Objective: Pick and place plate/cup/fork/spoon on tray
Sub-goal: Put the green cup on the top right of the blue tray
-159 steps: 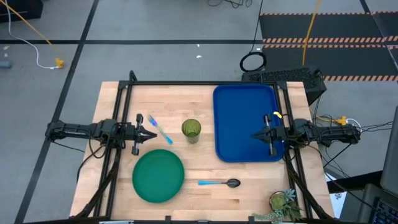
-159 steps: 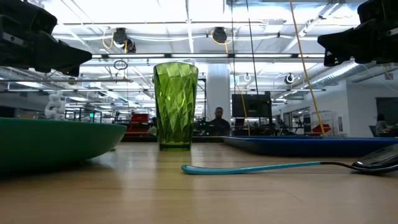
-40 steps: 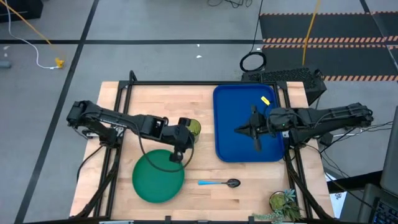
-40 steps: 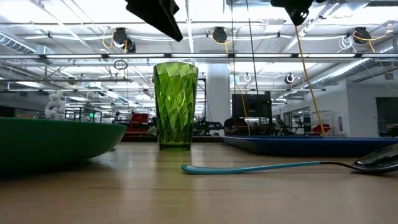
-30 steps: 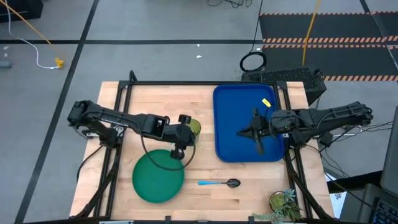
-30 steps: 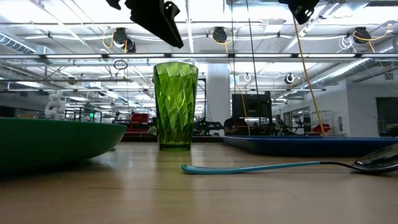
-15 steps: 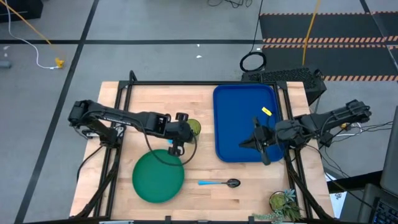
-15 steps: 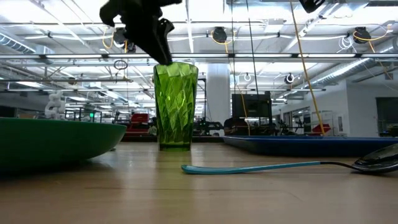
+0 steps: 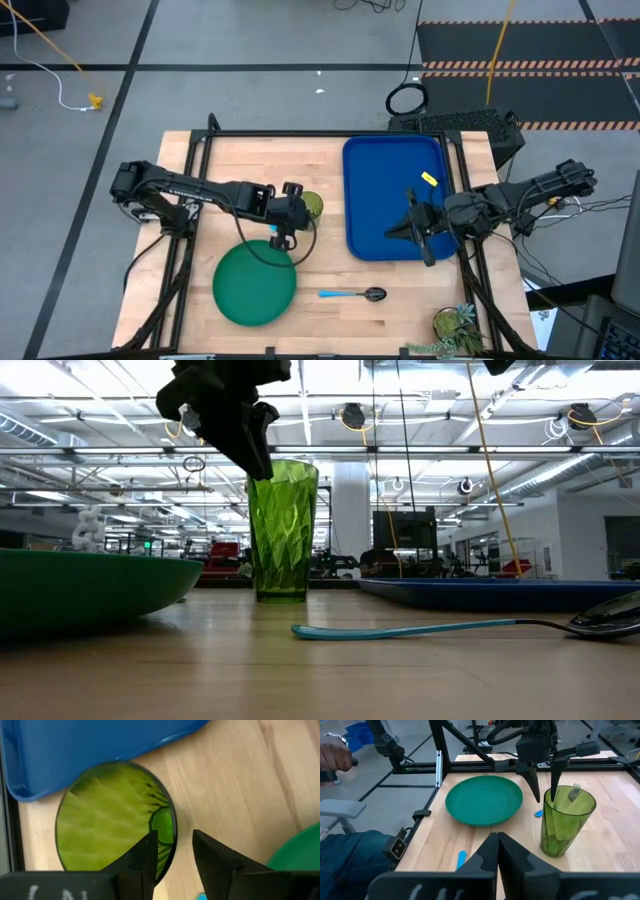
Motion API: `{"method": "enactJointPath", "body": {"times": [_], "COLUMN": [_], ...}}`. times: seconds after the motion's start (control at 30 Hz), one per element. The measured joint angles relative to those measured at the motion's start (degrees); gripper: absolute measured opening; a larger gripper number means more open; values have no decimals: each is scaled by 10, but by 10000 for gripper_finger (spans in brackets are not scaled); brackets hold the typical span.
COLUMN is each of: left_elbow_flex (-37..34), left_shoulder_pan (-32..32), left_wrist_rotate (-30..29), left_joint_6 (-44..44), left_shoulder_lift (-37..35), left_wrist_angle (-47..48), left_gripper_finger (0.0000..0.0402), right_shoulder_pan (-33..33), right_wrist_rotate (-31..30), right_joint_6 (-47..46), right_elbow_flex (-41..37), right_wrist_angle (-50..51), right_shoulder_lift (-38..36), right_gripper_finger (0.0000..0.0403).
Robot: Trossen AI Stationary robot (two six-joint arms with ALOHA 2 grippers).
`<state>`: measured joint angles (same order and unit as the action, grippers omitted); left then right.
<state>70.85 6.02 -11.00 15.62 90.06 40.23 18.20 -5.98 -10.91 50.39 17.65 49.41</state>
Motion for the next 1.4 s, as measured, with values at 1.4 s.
{"method": "enactJointPath", "body": {"times": [1.4], "left_elbow_flex": [206], "left_shoulder_pan": [-75], "left_wrist_rotate": [4], "left_joint_6": [206], "left_shoulder_lift": [0], "left_wrist_angle": [-22], "left_gripper_finger": [11], "right_shoulder_pan": [0], "right_wrist_rotate": [-2], "right_joint_6": [11], "right_elbow_flex": [-3], "right_wrist_angle": [79], "right_shoulder_lift": [0], "right_gripper_finger": [0]}}
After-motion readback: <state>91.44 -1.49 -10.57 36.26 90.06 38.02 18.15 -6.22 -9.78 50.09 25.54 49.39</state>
